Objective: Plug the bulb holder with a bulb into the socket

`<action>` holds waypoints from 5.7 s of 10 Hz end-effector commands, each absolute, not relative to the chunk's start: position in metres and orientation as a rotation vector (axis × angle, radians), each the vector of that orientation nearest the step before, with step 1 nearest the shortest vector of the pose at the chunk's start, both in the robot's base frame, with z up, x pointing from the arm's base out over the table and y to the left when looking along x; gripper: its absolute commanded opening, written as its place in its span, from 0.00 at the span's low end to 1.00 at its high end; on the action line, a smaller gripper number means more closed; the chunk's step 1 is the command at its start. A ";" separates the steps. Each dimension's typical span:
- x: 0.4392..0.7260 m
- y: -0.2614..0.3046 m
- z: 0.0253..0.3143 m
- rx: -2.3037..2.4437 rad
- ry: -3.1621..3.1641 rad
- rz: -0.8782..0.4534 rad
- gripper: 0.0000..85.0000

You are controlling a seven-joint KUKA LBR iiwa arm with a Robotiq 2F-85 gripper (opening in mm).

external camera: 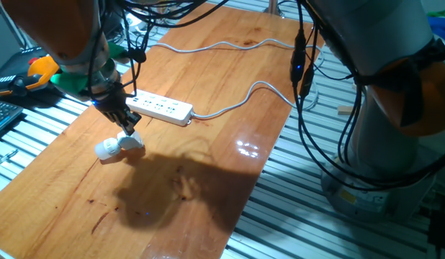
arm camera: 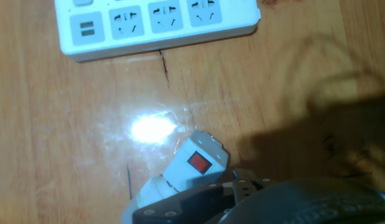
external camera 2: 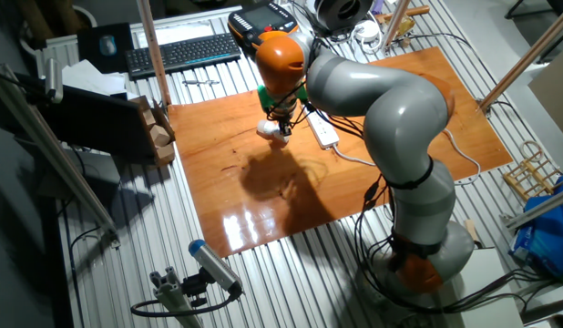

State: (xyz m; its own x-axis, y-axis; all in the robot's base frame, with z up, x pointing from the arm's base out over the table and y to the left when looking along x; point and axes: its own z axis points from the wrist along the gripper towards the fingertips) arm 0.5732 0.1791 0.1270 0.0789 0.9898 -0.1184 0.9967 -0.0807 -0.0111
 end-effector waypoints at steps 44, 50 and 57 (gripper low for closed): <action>0.584 0.168 0.124 2.740 1.231 -0.083 0.60; 0.591 0.165 0.110 2.727 1.241 -0.104 0.80; 0.598 0.165 0.097 2.752 1.159 -0.111 0.80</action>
State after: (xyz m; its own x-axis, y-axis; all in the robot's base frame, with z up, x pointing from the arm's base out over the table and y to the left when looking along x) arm 0.5977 0.1652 0.0966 0.6981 0.7046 -0.1276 0.7160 -0.6889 0.1133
